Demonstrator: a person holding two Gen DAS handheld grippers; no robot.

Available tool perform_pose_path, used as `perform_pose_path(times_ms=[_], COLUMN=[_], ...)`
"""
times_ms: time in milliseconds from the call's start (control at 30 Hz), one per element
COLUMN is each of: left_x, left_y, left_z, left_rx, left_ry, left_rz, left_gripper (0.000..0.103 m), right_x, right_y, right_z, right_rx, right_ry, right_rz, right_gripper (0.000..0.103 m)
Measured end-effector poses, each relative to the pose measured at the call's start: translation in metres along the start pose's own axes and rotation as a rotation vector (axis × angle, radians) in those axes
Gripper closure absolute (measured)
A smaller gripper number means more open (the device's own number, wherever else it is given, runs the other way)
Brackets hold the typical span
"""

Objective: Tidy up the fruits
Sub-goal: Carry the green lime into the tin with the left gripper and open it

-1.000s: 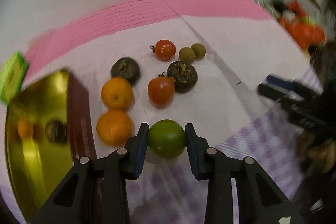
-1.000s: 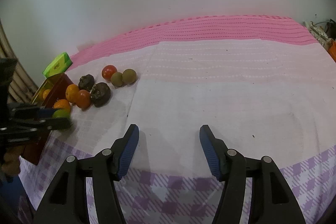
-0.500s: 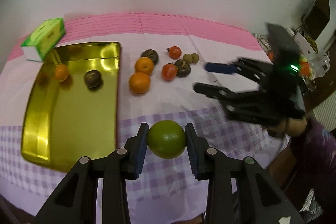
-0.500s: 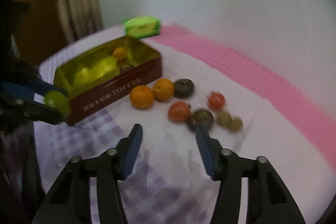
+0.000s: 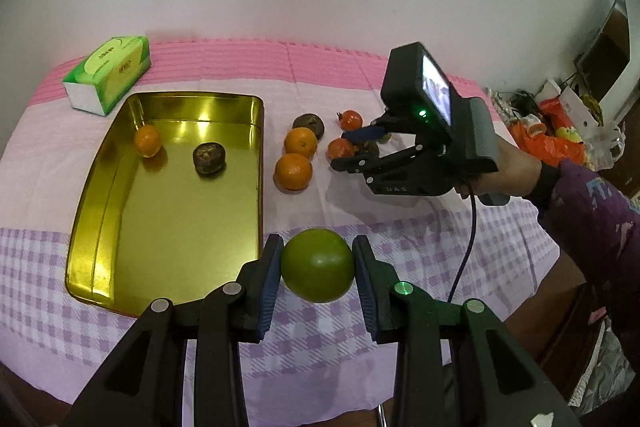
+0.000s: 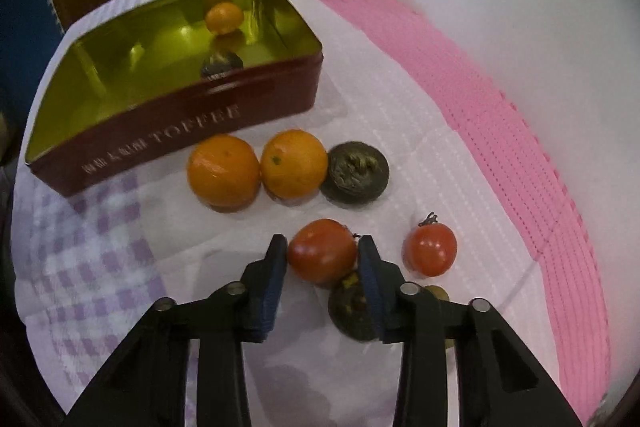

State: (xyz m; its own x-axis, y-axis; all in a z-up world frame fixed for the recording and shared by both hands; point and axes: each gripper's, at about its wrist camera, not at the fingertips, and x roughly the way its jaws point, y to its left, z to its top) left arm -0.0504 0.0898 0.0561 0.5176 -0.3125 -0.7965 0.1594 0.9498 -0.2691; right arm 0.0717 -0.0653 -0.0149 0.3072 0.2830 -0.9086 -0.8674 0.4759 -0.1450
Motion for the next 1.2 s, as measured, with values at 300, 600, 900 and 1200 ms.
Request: perform_pose_path(times_ms=[300, 600, 900, 1200], left_x=[-0.003, -0.016, -0.005, 0.024], left_y=[0.014, 0.042, 0.067, 0.081], left_z=[0.001, 0.002, -0.003, 0.007], left_rx=[-0.036, -0.083, -0.052, -0.014], left_ry=[-0.013, -0.072, -0.12, -0.098], left_rz=[0.014, 0.079, 0.231, 0.324], left_gripper=[0.071, 0.071, 0.071, 0.071], right_x=[-0.042, -0.089, -0.069, -0.059], right_y=[0.017, 0.006, -0.038, -0.049], right_z=[-0.019, -0.141, -0.186, -0.188], right_rx=[0.151, 0.704, 0.895, 0.963], right_ry=[-0.155, -0.321, -0.251, -0.249], right_rz=[-0.027, -0.216, -0.336, -0.346], right_gripper=[0.068, 0.068, 0.068, 0.068])
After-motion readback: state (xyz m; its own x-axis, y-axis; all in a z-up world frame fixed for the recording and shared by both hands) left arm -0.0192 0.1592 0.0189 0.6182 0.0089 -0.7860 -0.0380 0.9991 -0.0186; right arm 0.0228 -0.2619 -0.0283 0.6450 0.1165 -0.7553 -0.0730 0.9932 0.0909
